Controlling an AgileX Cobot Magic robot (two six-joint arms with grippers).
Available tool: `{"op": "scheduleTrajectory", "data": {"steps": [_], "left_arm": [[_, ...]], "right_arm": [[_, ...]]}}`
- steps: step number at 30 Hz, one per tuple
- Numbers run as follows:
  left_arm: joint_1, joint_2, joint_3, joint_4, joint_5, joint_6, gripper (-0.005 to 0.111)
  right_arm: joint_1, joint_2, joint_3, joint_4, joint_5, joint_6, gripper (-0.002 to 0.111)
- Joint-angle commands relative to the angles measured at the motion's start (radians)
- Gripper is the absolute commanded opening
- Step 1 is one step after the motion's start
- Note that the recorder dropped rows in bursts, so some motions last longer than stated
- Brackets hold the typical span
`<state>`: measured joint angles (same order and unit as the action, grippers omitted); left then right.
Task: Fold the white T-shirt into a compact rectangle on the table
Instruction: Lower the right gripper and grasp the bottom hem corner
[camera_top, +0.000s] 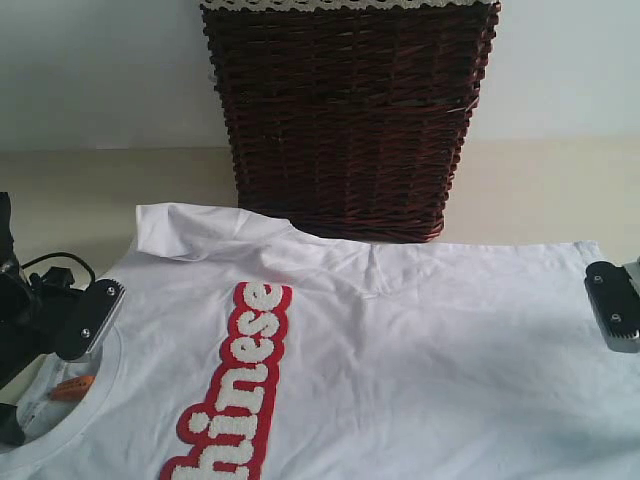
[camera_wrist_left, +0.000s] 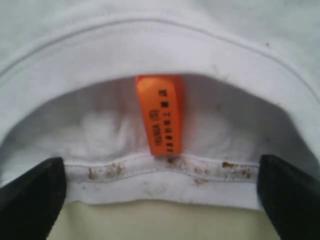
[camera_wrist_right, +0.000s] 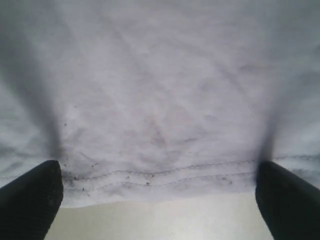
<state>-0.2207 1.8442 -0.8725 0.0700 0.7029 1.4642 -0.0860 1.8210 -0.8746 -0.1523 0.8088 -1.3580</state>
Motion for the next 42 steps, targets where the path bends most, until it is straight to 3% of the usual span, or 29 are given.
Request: {"op": "scheduleTrajectory", "data": {"steps": [1, 29, 42], "left_arm": [[0.002, 0.029, 0.012, 0.018, 0.009, -0.002, 0.105], [0.002, 0.029, 0.012, 0.018, 0.009, -0.002, 0.105], [0.002, 0.029, 0.012, 0.018, 0.009, -0.002, 0.105]], "right_arm": [[0.004, 0.008, -0.005, -0.015, -0.012, 0.001, 0.105], [0.004, 0.031, 0.0, -0.038, -0.019, 0.001, 0.105], [0.004, 0.031, 0.0, 0.054, -0.022, -0.001, 0.105]]}}
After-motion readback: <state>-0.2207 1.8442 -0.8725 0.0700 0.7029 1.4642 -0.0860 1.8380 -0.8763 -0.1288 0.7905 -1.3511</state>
